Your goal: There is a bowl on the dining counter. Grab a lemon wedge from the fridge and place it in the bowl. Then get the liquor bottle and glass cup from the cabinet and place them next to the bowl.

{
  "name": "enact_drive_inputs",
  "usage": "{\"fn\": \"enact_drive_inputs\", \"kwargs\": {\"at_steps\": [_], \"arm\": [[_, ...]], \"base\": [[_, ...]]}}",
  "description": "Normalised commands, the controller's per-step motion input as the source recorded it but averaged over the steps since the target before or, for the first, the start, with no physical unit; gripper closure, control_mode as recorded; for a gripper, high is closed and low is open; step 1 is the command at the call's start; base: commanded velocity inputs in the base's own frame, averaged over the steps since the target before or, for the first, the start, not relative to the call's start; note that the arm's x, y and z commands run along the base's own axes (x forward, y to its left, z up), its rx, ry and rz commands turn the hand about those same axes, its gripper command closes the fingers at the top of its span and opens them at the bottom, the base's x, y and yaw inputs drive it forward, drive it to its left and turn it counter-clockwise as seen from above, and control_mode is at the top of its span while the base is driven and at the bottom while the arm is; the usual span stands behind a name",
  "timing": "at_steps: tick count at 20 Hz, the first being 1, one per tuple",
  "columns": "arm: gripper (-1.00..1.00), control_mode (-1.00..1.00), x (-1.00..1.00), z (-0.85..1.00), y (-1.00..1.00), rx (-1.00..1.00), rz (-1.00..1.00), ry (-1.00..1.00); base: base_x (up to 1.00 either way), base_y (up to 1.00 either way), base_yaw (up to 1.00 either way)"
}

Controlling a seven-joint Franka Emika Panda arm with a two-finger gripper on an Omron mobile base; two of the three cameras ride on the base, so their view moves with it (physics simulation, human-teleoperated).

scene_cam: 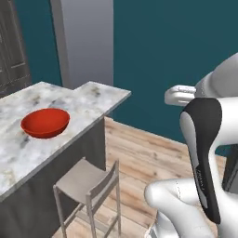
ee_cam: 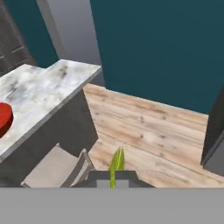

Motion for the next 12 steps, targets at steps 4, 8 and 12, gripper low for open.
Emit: {"fn": "enact_drive_inputs", "kwargs": {"at_steps": [4,8,12], "arm": [[1.00,1.00,0.00,0.00,0.00,0.00,0.00,0.00],[1.00,1.00,0.00,0.00,0.00,0.00,0.00,0.00],[1.00,1.00,0.00,0.00,0.00,0.00,0.00,0.00]], "base": [[-0.02,0.29,0.78],[0.36,0.16,0.63],[0.84,0.00,0.40]]}}
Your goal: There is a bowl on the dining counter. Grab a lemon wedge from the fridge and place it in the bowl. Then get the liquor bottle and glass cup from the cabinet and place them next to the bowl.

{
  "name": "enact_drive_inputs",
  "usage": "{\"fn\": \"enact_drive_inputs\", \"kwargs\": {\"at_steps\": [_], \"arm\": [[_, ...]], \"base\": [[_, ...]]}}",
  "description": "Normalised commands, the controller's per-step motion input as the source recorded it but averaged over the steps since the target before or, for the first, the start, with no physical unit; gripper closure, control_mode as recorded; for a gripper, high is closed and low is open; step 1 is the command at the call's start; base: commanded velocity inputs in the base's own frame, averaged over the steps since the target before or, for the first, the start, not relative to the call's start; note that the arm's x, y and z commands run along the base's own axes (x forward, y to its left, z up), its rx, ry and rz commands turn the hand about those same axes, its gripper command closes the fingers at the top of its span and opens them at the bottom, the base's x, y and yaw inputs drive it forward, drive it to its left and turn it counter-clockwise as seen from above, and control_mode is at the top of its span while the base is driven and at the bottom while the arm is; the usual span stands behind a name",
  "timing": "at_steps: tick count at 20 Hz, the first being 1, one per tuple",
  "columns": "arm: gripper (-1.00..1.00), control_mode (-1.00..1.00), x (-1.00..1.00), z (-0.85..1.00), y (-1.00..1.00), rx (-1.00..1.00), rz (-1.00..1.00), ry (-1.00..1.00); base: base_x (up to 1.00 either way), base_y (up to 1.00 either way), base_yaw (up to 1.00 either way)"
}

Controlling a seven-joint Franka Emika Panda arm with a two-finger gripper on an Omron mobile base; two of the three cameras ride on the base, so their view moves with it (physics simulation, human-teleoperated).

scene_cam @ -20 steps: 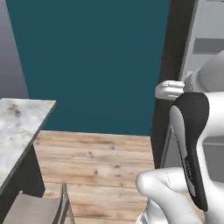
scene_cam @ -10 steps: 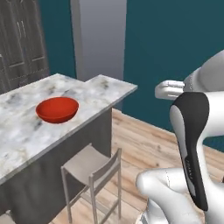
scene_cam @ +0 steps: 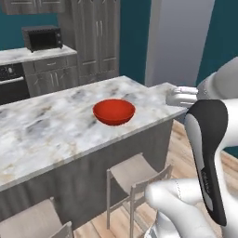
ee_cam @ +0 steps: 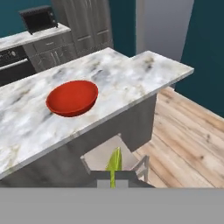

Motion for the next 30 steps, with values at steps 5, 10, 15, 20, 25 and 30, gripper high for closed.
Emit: {"fn": "enact_drive_inputs", "kwargs": {"at_steps": [5,10,15,20,25,30], "arm": [[1.00,1.00,0.00,0.00,0.00,0.00,0.00,0.00],[1.00,1.00,0.00,0.00,0.00,0.00,0.00,0.00],[1.00,-1.00,0.80,-0.31,0.05,0.00,0.28,0.17],[1.00,-1.00,1.00,-0.59,0.24,-0.01,0.31,0.25],[1.00,-1.00,1.00,-0.32,0.34,-0.05,0.21,0.09],[1.00,-1.00,0.91,0.00,0.24,-0.08,0.06,0.00]], "base": [[0.95,0.03,0.36],[0.89,0.02,0.35],[0.18,0.01,0.07],[0.00,0.00,0.00],[0.00,0.00,0.00],[0.00,0.00,0.00]]}}
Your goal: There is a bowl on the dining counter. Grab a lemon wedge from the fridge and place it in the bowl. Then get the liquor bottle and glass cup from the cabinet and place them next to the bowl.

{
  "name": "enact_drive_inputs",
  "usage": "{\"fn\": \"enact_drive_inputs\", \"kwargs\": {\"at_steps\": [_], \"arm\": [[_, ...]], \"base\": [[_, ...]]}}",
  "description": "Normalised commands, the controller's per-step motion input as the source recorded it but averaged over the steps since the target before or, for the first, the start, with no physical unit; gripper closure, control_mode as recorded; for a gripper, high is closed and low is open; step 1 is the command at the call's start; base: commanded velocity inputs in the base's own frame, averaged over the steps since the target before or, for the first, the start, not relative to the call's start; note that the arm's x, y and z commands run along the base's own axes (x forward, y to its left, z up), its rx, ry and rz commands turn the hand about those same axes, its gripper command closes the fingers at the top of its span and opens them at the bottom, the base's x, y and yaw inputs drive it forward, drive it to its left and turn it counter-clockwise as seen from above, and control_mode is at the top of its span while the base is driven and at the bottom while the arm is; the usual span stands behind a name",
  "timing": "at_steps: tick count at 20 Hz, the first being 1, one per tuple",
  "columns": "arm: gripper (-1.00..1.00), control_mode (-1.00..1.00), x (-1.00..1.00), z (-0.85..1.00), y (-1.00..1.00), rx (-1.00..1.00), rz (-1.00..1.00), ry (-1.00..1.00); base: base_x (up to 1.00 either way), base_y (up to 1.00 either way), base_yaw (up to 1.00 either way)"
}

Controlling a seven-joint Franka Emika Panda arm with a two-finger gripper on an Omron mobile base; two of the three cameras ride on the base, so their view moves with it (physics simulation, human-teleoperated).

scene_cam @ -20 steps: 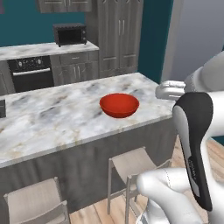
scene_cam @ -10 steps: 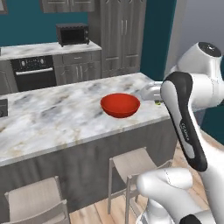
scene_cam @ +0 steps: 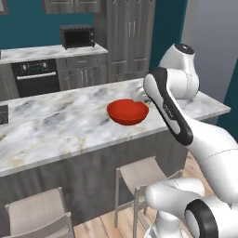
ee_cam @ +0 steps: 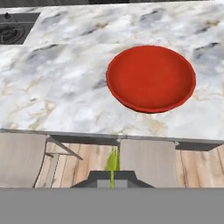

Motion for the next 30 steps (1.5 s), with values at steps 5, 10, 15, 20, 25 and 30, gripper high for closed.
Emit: {"fn": "enact_drive_inputs", "kwargs": {"at_steps": [5,10,15,20,25,30], "arm": [[1.00,-1.00,0.87,-0.34,0.02,-0.12,0.00,0.00],[1.00,-1.00,0.68,-0.54,0.00,-0.08,0.01,0.00],[1.00,-1.00,0.57,-0.53,0.00,-0.01,0.02,0.00],[1.00,-1.00,0.53,-0.52,0.00,0.00,0.02,0.00],[1.00,-1.00,0.47,-0.51,0.00,0.00,0.02,0.00],[1.00,-1.00,0.35,-0.30,0.00,0.00,0.00,0.00]], "base": [[0.00,0.00,0.00],[0.00,0.00,0.00],[0.00,0.00,0.00],[0.00,0.00,0.00],[0.00,0.00,0.00],[0.00,0.00,0.00]]}}
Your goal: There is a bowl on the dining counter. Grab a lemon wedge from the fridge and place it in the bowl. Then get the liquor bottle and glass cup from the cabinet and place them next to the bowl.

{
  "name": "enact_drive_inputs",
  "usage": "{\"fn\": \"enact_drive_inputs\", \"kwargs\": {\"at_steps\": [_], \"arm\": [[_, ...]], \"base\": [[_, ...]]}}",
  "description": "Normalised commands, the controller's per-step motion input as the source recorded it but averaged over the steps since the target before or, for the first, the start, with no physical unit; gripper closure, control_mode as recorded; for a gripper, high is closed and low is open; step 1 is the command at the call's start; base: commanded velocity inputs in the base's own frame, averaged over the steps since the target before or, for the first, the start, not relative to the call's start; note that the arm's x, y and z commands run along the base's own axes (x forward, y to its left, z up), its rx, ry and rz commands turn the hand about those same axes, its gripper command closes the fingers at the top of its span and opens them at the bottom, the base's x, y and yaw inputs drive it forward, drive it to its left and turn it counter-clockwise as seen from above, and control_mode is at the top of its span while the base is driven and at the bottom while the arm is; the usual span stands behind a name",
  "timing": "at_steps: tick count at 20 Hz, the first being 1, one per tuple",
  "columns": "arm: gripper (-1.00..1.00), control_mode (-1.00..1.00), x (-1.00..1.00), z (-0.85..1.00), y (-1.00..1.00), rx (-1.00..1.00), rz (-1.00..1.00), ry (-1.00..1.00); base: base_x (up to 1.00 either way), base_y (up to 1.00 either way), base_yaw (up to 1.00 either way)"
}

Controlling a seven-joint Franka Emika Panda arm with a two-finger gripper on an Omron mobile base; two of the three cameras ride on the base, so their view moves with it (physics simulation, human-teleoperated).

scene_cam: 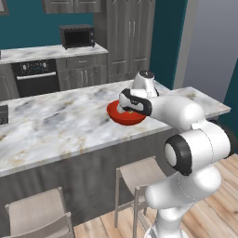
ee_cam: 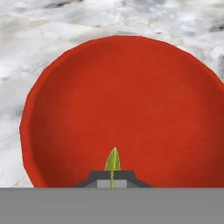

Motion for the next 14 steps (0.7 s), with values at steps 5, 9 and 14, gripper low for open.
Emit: {"fn": "enact_drive_inputs", "kwargs": {"at_steps": [5,9,14], "arm": [[1.00,-1.00,0.24,-0.17,0.00,0.00,0.00,0.00],[-1.00,-1.00,0.32,-0.12,0.00,0.00,0.00,0.03],[-1.00,-1.00,0.49,-0.05,0.00,0.00,0.00,0.03]], "base": [[0.00,0.00,0.00],[0.00,0.00,0.00],[0.00,0.00,0.00]]}}
